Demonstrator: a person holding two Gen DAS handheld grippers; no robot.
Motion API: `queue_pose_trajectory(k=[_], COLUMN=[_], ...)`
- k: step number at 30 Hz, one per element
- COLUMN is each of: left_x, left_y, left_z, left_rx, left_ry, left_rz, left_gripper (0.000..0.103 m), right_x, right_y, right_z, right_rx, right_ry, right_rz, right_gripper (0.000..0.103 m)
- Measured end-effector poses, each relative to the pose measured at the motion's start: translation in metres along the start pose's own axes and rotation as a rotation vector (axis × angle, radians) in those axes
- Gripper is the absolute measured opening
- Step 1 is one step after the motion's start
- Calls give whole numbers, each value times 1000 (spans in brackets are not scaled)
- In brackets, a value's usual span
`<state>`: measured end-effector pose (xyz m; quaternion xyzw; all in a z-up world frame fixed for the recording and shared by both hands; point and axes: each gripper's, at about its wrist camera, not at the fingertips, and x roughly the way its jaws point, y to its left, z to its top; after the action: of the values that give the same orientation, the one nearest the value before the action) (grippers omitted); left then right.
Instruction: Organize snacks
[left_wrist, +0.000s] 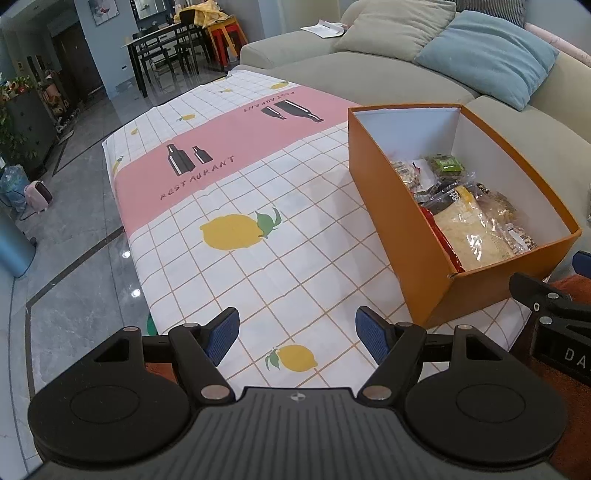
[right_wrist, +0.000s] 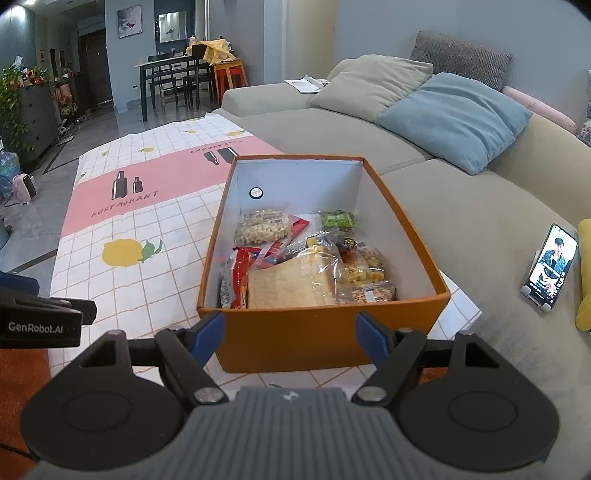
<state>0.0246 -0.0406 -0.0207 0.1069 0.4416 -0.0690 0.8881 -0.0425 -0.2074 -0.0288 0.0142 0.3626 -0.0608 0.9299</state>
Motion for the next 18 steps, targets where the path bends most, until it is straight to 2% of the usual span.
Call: queue_pose_trajectory(k=[18], left_x=[-1], left_y=[2], left_z=[-1], left_rx=[-11], left_ry=[15], left_rz=[3], left_gripper=[85], right_x=[-3], right_y=[7], right_z=[-1], right_rx=[-29], right_ry=[-11], right_rz=[5], right_gripper=[76])
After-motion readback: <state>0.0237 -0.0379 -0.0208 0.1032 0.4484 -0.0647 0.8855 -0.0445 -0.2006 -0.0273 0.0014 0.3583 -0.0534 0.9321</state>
